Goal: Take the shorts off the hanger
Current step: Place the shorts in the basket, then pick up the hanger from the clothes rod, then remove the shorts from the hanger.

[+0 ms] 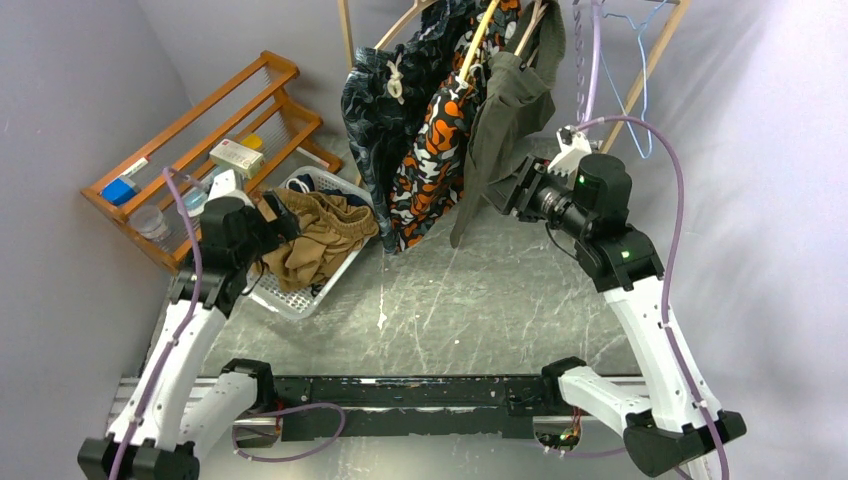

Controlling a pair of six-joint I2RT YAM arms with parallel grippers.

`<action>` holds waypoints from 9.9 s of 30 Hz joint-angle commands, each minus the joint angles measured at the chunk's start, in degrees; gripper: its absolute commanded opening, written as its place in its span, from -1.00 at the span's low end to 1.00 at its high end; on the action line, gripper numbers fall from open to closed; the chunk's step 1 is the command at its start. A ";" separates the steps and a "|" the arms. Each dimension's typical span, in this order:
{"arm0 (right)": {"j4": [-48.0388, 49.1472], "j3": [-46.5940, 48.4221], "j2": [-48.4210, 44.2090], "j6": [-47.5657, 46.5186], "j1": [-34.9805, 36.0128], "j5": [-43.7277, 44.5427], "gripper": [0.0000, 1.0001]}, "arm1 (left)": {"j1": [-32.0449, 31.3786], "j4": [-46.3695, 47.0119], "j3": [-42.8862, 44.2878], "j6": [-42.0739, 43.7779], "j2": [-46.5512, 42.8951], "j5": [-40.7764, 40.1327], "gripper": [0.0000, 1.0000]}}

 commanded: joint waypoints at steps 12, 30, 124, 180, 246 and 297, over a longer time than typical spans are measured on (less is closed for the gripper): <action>-7.41 20.02 12.72 -2.46 6.63 18.82 0.32 | 0.19 -1.96 -5.81 5.07 -12.18 -4.10 0.99; 5.23 20.12 12.06 -8.62 20.08 50.50 0.69 | 0.19 -4.25 -5.86 3.96 -13.42 -6.79 0.99; 1.39 32.66 18.26 -21.39 4.05 42.93 -1.00 | 0.15 -3.53 -6.21 4.64 -10.53 -3.70 0.94; -10.83 -8.93 -25.15 -22.57 4.02 -22.46 -1.00 | 0.11 6.91 -3.36 -4.72 -8.82 34.22 0.80; 14.40 -36.99 -8.60 7.28 4.06 6.58 0.64 | -32.59 1.63 3.61 -5.23 12.00 7.84 -0.86; 30.64 -44.74 -36.52 -22.88 4.13 -24.72 -1.00 | -33.34 -13.14 13.24 -11.34 13.92 -12.11 -0.82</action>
